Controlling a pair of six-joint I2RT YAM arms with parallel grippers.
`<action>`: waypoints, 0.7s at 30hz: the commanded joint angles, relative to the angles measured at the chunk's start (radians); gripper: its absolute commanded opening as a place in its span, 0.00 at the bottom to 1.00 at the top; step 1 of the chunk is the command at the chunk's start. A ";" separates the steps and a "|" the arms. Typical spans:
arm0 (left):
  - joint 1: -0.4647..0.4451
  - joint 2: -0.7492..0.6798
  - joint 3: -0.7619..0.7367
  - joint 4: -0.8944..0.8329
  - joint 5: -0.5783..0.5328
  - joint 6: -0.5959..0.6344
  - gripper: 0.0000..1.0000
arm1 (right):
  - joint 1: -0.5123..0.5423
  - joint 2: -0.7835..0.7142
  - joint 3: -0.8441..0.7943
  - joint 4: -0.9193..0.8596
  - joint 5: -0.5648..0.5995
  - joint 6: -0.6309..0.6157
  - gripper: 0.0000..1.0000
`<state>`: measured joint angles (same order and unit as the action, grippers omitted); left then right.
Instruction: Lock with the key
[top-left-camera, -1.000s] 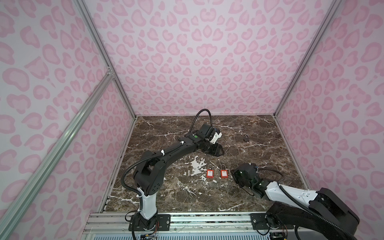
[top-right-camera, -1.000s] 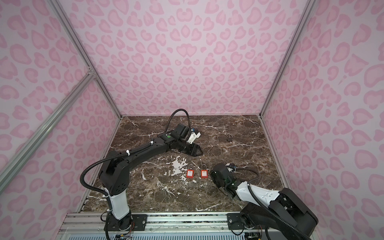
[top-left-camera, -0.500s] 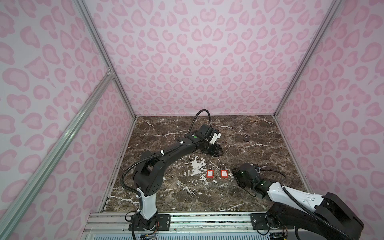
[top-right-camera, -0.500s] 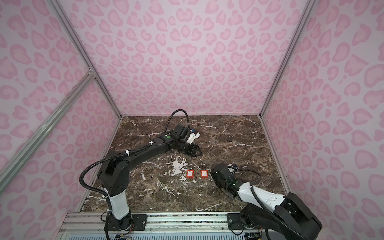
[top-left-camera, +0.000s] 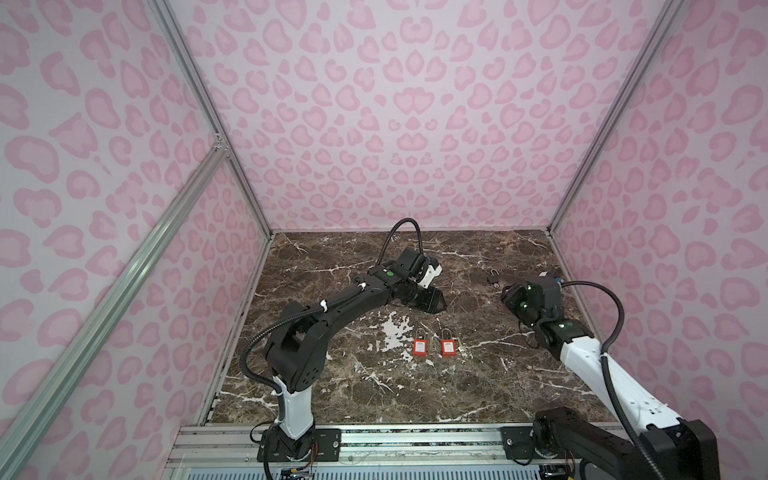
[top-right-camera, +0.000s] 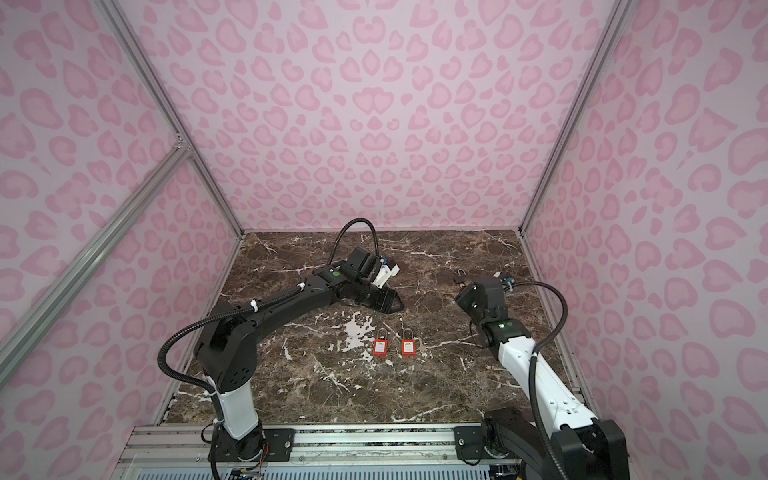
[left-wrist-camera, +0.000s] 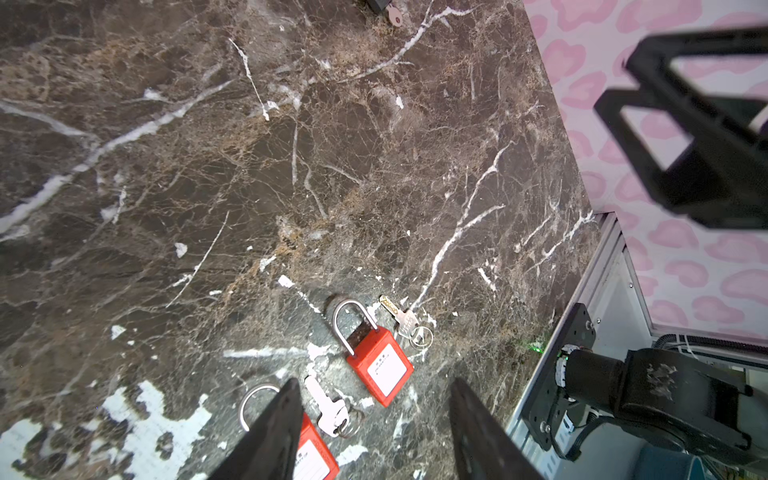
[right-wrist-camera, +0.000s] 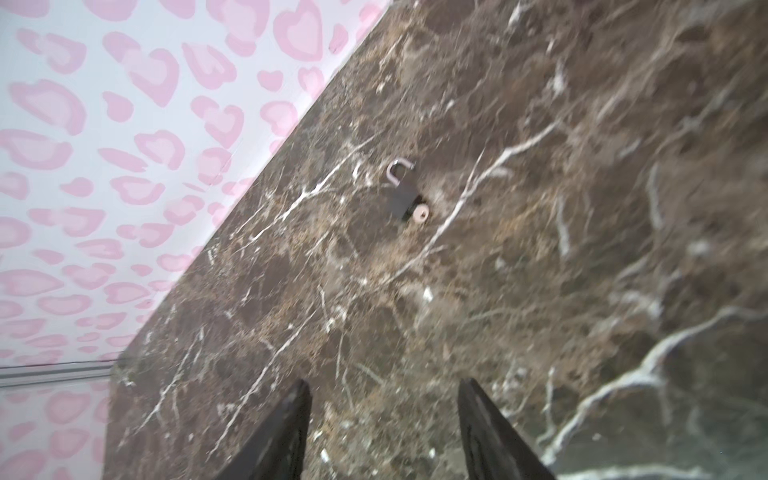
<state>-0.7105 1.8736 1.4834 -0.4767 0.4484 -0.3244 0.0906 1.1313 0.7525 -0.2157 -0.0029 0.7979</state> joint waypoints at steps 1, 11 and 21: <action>0.002 -0.021 -0.006 0.026 0.002 -0.007 0.58 | -0.110 0.126 0.110 -0.090 -0.229 -0.282 0.59; 0.002 -0.025 -0.008 0.029 0.005 -0.013 0.58 | -0.141 0.674 0.598 -0.419 -0.347 -0.474 0.59; 0.003 -0.037 -0.026 0.037 0.011 -0.018 0.58 | -0.032 0.926 0.880 -0.560 -0.030 -0.655 0.61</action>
<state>-0.7078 1.8523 1.4609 -0.4694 0.4488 -0.3389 0.0463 2.0167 1.5963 -0.6941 -0.1513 0.2295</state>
